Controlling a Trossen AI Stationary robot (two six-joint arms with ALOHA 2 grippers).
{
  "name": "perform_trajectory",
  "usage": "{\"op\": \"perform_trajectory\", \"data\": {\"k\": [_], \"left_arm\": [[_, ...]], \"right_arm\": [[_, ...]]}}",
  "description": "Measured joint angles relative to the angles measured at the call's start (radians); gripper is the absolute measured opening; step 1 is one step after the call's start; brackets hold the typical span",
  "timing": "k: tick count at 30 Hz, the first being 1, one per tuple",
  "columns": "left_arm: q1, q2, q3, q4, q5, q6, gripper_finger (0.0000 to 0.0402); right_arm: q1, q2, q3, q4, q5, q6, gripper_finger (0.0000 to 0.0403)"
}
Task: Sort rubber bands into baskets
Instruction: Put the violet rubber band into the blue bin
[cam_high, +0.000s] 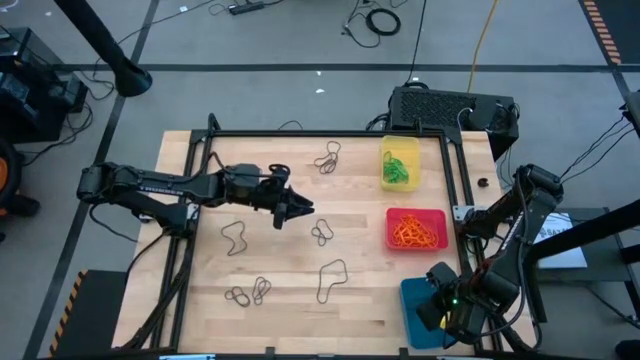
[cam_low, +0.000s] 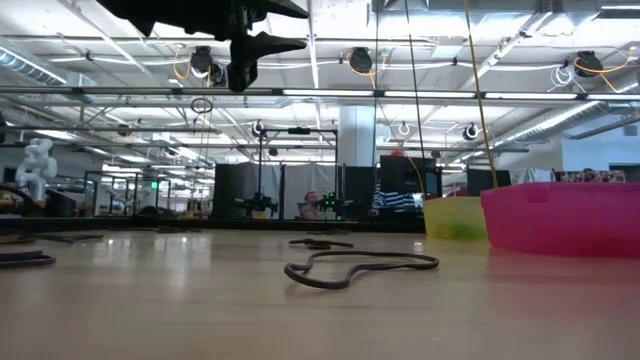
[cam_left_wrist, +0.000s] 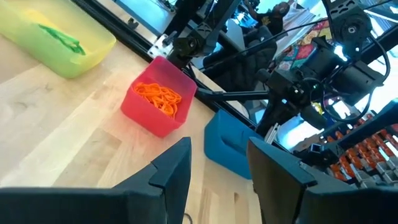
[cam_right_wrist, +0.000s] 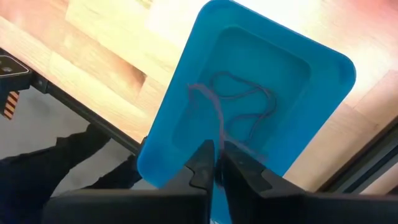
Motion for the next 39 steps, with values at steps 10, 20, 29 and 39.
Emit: {"op": "perform_trajectory", "data": {"k": [10, 20, 29, 39], "left_arm": [[-0.011, 0.000, 0.000, -0.142, 0.041, -0.013, 0.0162], [0.028, -0.013, 0.000, -0.559, 0.052, 0.071, 0.0162], [0.237, -0.015, 0.000, -0.843, -0.120, 0.344, 0.0162], [0.486, 0.072, 0.000, -0.875, -0.210, 0.518, 0.0162]], "right_arm": [[0.000, 0.000, 0.000, -0.004, -0.068, -0.002, 0.0087], [-0.076, -0.003, 0.036, 0.012, -0.097, 0.012, 0.0107], [-0.259, -0.003, 0.041, 0.139, 0.042, -0.135, 0.0107], [-0.451, -0.003, 0.042, 0.346, 0.368, -0.588, 0.0106]]}}
